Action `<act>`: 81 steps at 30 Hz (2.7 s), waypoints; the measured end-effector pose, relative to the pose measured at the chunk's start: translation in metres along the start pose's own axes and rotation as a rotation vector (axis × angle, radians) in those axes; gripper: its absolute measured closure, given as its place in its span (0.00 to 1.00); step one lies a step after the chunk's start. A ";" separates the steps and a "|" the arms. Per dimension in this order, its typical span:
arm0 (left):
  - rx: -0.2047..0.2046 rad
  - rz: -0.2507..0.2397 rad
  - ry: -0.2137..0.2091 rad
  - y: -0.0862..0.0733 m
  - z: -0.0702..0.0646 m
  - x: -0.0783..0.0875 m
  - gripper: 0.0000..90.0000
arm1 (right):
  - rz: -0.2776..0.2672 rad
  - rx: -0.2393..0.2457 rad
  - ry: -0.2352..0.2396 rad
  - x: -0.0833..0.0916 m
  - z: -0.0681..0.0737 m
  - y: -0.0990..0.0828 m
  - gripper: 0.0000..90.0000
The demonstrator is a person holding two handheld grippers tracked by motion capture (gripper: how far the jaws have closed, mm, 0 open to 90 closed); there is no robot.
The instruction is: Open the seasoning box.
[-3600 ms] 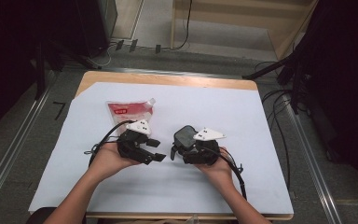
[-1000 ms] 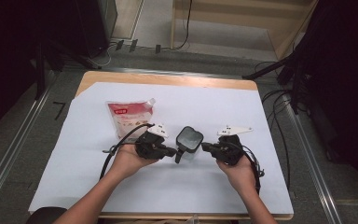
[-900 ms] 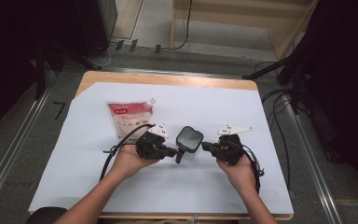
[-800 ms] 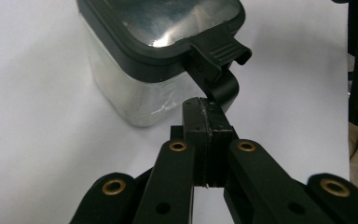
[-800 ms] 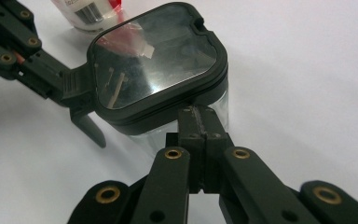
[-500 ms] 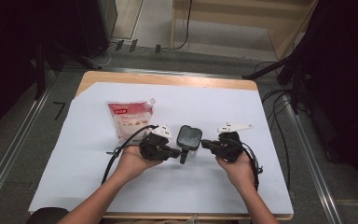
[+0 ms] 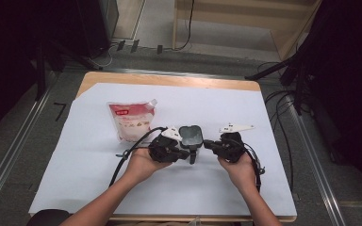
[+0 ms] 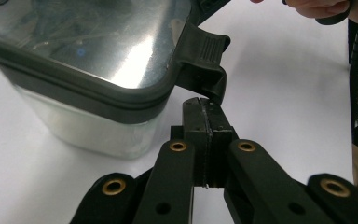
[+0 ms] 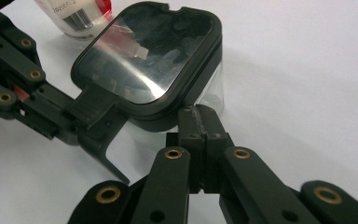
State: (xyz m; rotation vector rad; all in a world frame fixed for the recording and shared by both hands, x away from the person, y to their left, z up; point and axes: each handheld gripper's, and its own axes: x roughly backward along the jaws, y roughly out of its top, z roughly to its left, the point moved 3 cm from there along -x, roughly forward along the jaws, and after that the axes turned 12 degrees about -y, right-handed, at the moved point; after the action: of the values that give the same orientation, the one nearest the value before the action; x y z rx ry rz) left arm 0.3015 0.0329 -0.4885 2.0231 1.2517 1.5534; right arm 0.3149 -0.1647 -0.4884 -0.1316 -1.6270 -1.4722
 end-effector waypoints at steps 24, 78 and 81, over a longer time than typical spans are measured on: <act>0.005 -0.011 -0.031 0.004 -0.011 0.027 0.92 | 0.000 -0.011 -0.005 0.016 -0.009 -0.003 1.00; -0.037 -0.050 -0.014 -0.005 0.002 0.065 0.48 | 0.073 0.117 0.070 0.000 0.058 -0.022 1.00; -0.052 -0.051 -0.017 -0.005 0.001 0.064 0.48 | 0.075 0.107 0.062 0.002 0.050 -0.021 1.00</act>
State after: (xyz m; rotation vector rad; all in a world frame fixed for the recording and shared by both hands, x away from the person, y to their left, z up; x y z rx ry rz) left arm 0.3029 0.0857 -0.4518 1.9527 1.2345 1.5261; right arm 0.2737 -0.1296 -0.4966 -0.0850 -1.6293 -1.3176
